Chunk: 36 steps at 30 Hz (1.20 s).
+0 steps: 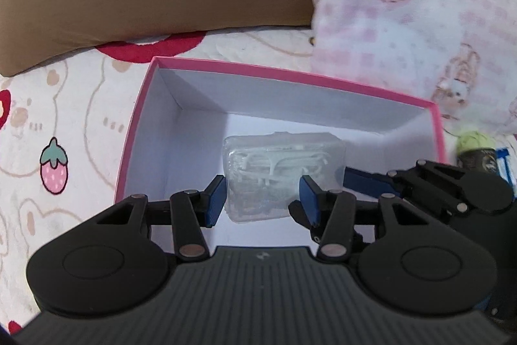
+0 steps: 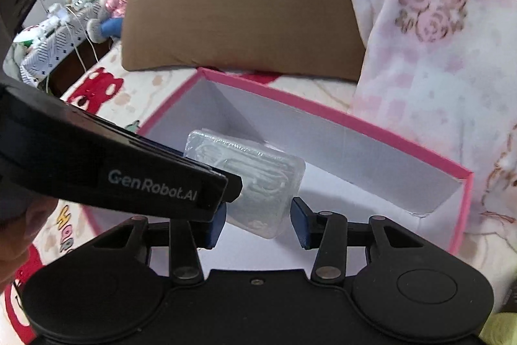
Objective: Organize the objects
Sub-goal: 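Lift the floss box with the left gripper and carry it over the pink box, then lower the floss box into the pink box and open the left gripper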
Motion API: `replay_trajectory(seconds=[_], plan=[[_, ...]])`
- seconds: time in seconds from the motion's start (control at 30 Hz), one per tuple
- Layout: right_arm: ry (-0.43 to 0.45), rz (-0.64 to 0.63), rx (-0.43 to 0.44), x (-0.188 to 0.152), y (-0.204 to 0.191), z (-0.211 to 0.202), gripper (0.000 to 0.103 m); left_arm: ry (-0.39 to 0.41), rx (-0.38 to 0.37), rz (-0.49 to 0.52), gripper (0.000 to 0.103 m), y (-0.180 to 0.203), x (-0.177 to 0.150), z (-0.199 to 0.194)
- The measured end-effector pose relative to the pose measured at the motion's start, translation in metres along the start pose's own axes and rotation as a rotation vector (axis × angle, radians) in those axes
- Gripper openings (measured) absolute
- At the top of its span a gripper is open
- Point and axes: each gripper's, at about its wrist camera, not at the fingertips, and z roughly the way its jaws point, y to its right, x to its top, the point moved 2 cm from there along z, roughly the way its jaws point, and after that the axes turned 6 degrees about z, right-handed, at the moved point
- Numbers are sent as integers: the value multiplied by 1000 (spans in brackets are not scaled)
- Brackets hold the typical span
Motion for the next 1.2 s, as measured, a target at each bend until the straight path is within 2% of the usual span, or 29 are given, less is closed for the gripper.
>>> replay_trajectory(seconds=[0.3, 0.57, 0.73, 1.1, 1.2], plan=[[-48, 35, -48, 10, 10, 39, 48, -13, -45, -70, 48, -16, 11, 46], [-89, 92, -41, 12, 14, 58, 47, -6, -19, -71, 47, -21, 17, 61], [-77, 128, -46, 10, 20, 68, 43, -2, -33, -125, 46, -31, 16, 76], [-28, 140, -58, 14, 22, 70, 43, 73, -16, -162, 42, -35, 22, 85], [-43, 152, -48, 15, 25, 70, 42, 83, -15, -169, 41, -36, 24, 86]])
